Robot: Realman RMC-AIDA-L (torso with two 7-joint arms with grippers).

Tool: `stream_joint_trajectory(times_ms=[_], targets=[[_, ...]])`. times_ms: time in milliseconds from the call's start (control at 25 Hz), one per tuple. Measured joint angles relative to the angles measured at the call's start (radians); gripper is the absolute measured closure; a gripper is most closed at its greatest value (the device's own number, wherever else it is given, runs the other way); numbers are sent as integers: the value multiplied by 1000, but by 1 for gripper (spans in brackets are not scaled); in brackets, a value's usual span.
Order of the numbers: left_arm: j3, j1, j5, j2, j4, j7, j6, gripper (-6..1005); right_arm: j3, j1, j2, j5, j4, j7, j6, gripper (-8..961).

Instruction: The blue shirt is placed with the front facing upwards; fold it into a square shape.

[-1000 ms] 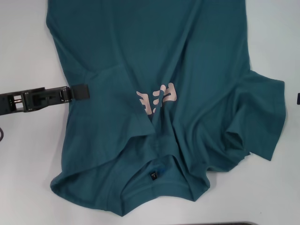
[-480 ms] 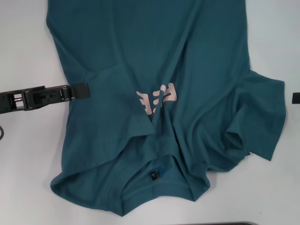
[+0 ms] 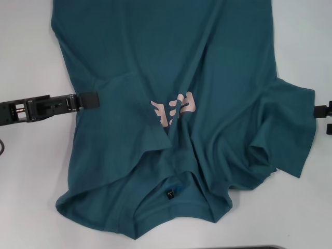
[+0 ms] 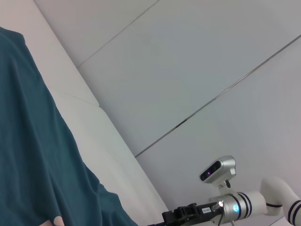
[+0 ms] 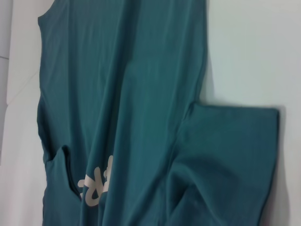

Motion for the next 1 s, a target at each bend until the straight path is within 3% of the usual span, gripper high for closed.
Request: stream_joint_trajectory(times_ms=[1000], targets=[[0,-2,-2,-2,-2,-9,-1,160,-49,45,29,-1,43,8,79,31]])
